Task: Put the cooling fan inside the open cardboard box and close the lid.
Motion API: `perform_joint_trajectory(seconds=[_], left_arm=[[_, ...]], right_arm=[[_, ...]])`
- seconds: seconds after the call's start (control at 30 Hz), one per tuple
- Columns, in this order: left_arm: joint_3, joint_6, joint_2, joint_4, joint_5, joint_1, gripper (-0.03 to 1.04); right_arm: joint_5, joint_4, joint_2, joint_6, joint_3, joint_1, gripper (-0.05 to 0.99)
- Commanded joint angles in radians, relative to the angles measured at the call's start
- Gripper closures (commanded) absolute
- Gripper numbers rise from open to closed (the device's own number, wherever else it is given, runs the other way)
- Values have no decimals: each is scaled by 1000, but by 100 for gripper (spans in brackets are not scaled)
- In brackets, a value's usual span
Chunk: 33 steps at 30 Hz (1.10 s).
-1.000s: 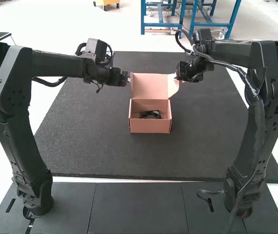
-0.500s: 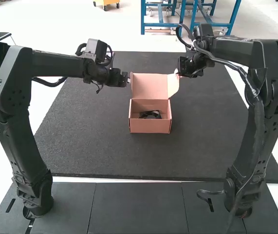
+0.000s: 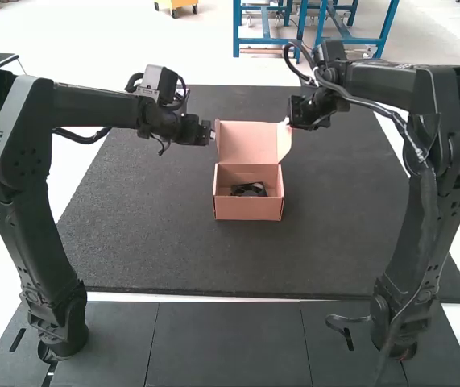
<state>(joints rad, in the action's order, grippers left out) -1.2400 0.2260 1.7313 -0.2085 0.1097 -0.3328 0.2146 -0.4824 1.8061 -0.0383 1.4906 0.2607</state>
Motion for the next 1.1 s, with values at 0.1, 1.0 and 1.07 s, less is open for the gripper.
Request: perform_joint_trajectory(seconds=[0.1,1.0,1.07], left_arm=[[-30,6,-39,4,15,3,5],[-27,6,-78,-32,35,-5,5],[-27,4,-79,-34,36,-5,5]], right_arm=[[19,-12,16,-6,28,8,92],[43,-84,16,-28,42,78,95],[43,-88,16,-29,42,84,95]])
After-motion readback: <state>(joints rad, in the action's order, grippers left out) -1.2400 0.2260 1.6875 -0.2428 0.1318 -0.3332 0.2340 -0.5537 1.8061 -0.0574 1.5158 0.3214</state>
